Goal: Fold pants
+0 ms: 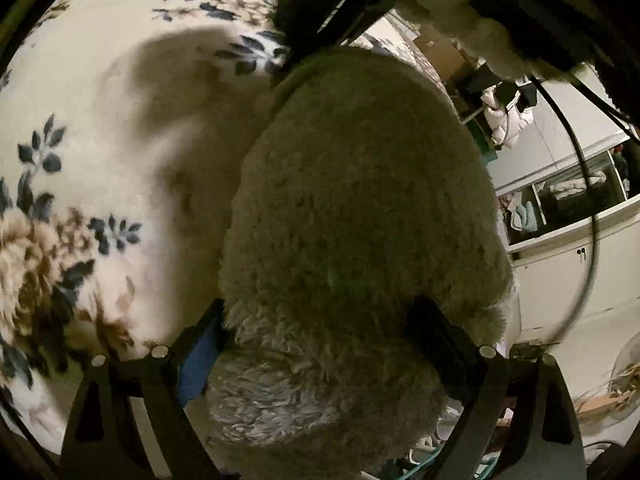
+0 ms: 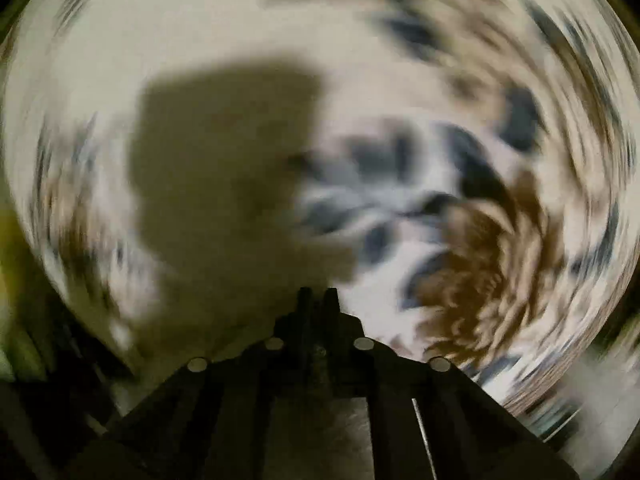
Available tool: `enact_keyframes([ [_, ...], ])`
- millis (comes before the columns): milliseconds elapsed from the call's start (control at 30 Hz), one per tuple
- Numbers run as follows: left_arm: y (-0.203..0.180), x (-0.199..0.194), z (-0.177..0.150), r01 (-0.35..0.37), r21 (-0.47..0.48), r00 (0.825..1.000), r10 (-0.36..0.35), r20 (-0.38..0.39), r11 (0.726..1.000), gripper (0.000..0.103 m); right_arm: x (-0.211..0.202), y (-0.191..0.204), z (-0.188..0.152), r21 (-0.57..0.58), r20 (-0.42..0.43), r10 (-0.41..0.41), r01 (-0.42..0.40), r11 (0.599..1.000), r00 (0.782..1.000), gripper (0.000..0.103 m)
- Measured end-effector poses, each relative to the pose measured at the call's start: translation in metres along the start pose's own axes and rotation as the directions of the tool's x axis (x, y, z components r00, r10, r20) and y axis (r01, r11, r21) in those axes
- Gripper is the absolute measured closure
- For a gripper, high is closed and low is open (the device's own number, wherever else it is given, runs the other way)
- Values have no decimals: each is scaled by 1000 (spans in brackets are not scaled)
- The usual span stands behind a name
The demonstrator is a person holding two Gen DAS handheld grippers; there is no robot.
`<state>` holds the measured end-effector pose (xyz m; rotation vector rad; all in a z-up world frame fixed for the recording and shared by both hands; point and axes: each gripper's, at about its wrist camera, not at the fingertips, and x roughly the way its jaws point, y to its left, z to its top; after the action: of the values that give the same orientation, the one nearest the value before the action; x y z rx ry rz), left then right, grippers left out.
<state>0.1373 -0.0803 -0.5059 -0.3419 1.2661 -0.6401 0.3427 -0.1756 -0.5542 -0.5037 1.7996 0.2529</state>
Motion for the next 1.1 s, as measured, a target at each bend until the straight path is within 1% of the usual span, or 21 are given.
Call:
enact_keyframes([
  [33, 1, 0, 0, 2, -8, 1000, -2, -1, 1000, 11, -5, -28, 5, 90, 27, 3, -5, 996, 1000, 103],
  [100, 2, -1, 2, 7, -19, 1000, -7, 1, 1000, 11, -13, -61, 3, 191, 36, 117, -122, 974, 992, 103],
  [200, 5, -14, 8, 34, -52, 999, -33, 18, 998, 11, -36, -72, -14, 186, 70, 251, -260, 948, 966, 100],
  [233, 6, -26, 13, 44, -74, 998, -41, 45, 996, 11, -49, -65, -25, 133, 77, 273, -281, 951, 959, 93],
  [267, 7, -35, 17, 52, -90, 997, -46, 69, 995, 11, -60, -60, -35, 95, 87, 273, -281, 955, 958, 73],
  [300, 8, -44, 22, 60, -104, 994, -50, 93, 993, 11, -66, -56, -42, 82, 101, 274, -283, 956, 956, 62],
  [333, 9, -56, 30, 53, -106, 993, -41, 113, 993, 11, -75, -55, -57, 73, 131, 308, -319, 945, 943, 46],
  [367, 9, -65, 37, 51, -111, 990, -35, 134, 993, 11, -78, -58, -67, 75, 140, 332, -345, 936, 933, 41],
  [400, 10, -72, 45, 48, -116, 988, -30, 151, 992, 11, -81, -65, -82, 100, 156, 343, -360, 927, 926, 41],
  [500, 7, -78, 75, 56, -131, 983, -32, 179, 990, 11, -75, -87, -123, 214, 206, 300, -342, 915, 931, 41],
  [600, 5, -67, 101, 48, -108, 986, -31, 162, 993, 11, -45, -131, -178, 407, 269, 280, -372, 834, 922, 41],
  [700, -4, -34, 129, 37, -69, 995, -30, 93, 997, 11, -13, -166, -251, 573, 335, 307, -452, 684, 891, 40],
  [767, -3, -11, 141, 29, -57, 999, -27, 37, 998, 11, 12, -177, -295, 638, 380, 329, -502, 583, 865, 32],
  [800, -3, 6, 148, 9, -51, 1000, -9, -7, 999, 11, 24, -181, -308, 660, 392, 336, -516, 547, 857, 28],
  [833, -3, 18, 150, -7, -48, 999, 5, -38, 999, 11, 42, -181, -336, 692, 417, 348, -541, 478, 840, 25],
  [900, 4, 40, 153, -37, -47, 995, 33, -98, 998, 11, 67, -177, -372, 717, 465, 377, -591, 370, 801, 25],
  [967, 14, 55, 151, -81, -52, 987, 73, -142, 995, 11, 98, -162, -409, 729, 539, 409, -651, 211, 736, 25],
  [1000, 20, 60, 150, -95, -67, 984, 84, -158, 993, 11, 118, -149, -427, 723, 583, 434, -682, 107, 687, 25],
  [1033, 24, 61, 149, -92, -73, 983, 79, -164, 993, 11, 131, -139, -436, 718, 607, 442, -694, 50, 660, 25],
  [1067, 26, 61, 148, -92, -76, 983, 78, -167, 993, 11, 147, -126, -445, 704, 642, 451, -710, -25, 620, 25],
  [1100, 25, 60, 147, -101, -66, 981, 89, -170, 993, 11, 166, -109, -453, 669, 693, 458, -734, -119, 557, 25],
])
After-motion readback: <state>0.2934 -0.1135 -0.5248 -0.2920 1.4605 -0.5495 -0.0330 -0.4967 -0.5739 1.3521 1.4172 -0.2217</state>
